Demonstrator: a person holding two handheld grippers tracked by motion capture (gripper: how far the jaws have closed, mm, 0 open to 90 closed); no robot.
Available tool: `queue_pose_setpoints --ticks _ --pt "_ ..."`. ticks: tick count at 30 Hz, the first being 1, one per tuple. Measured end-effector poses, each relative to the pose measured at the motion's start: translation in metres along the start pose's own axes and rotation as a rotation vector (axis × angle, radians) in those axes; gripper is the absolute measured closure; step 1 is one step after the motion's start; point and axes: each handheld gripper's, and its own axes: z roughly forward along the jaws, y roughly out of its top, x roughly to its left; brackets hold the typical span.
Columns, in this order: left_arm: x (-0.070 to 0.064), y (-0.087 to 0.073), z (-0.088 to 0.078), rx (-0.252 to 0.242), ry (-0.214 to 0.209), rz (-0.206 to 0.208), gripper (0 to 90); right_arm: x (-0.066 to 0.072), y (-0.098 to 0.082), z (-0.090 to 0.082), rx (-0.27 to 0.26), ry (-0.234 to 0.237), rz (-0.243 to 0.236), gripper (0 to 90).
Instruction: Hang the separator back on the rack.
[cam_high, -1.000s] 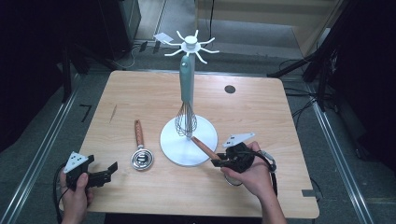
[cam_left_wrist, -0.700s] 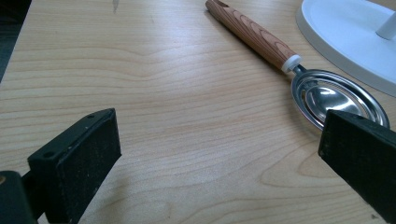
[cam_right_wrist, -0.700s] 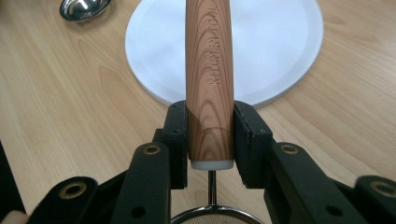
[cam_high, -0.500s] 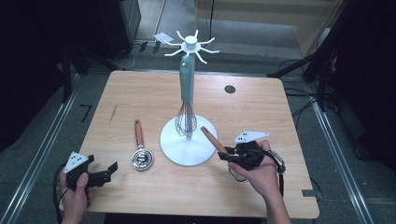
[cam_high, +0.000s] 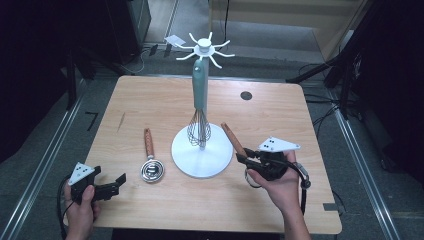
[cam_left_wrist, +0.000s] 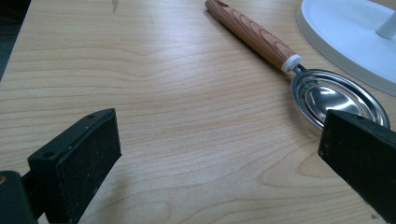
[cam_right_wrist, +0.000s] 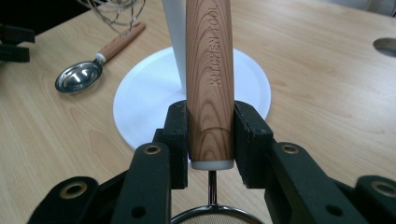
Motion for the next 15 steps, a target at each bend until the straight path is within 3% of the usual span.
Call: queue_pose_setpoints --ticks 6,15 --pt "0.0 0.0 0.0 0.0 0.0 0.0 0.0 0.006 0.003 -0.004 -0.047 -0.047 -0.001 70.4" --pt "0.0 0.0 0.0 -0.001 -0.002 0.0 0.0 0.011 0.007 -0.01 -0.12 -0.047 0.006 70.3"
